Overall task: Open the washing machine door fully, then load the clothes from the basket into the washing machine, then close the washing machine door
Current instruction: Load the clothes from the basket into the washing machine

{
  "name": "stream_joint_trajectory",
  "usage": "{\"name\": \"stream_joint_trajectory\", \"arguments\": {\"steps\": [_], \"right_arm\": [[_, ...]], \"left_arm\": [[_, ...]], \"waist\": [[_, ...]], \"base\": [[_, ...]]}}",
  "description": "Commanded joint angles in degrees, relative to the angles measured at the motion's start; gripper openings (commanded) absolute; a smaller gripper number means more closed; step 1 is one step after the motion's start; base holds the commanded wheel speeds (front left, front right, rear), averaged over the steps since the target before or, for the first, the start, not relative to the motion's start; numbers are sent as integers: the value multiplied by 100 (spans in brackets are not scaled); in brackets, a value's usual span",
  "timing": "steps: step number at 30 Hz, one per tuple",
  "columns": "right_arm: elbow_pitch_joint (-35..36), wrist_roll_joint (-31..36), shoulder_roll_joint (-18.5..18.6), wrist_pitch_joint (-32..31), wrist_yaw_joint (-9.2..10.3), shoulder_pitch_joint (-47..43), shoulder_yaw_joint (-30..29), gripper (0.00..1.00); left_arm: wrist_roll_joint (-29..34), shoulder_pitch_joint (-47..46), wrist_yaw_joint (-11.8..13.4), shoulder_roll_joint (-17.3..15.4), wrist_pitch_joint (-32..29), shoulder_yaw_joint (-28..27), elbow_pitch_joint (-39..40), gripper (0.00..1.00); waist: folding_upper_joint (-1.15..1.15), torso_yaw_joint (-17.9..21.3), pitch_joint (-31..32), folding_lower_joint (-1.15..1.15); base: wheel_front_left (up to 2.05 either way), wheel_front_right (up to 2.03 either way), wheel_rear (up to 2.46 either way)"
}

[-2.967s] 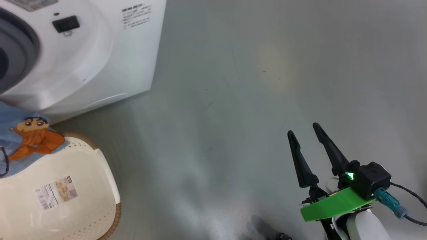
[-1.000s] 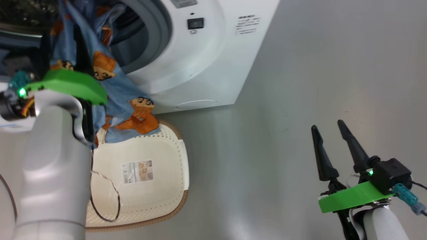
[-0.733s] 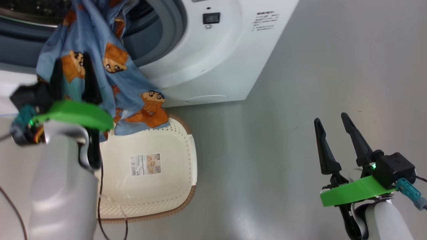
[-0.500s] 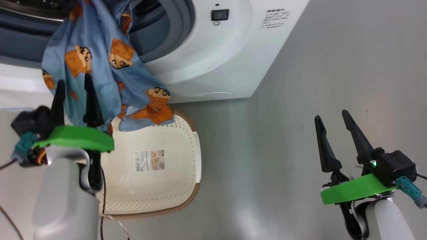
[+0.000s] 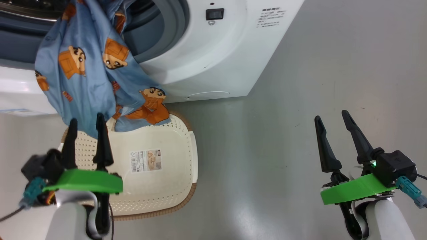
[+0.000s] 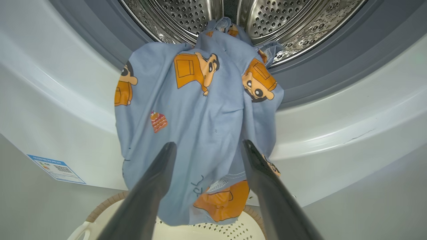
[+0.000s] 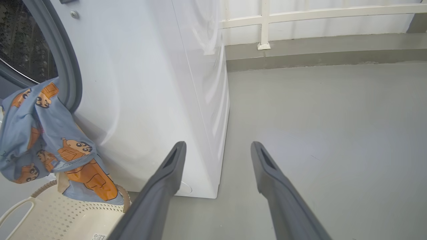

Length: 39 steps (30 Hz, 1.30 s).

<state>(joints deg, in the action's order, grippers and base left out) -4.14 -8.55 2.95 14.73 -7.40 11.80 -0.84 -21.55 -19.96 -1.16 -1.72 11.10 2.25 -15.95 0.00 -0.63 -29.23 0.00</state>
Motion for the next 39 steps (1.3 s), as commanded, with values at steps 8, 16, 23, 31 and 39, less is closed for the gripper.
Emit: {"name": "stream_joint_trajectory", "arguments": {"steps": [8, 16, 23, 31, 39], "right_arm": [[162, 76, -7, 27, -9, 1, 1, 100], [154, 102, -7, 27, -9, 14, -50, 100], [136, 29, -7, 27, -9, 101, 26, 100], [166, 1, -7, 27, -9, 104, -7, 100], [203, -34, -7, 27, -9, 130, -11, 100]], "left_arm": [[-99, 973, 241, -138, -263, -171, 1026, 100], [-104, 1186, 373, -160, -455, -156, 1537, 100], [-145, 1087, 303, -275, -522, -142, 1570, 100], [-192, 706, 205, -423, -448, -174, 1139, 100], [-237, 318, 199, -509, -403, -220, 624, 100]], "waist": [[0, 11, -34, 0], [0, -61, -99, 0], [0, 37, -160, 0], [0, 241, -211, 0], [0, 400, -294, 0]], "base": [[0, 0, 0], [0, 0, 0], [0, 0, 0], [0, 0, 0], [0, 0, 0]]}}
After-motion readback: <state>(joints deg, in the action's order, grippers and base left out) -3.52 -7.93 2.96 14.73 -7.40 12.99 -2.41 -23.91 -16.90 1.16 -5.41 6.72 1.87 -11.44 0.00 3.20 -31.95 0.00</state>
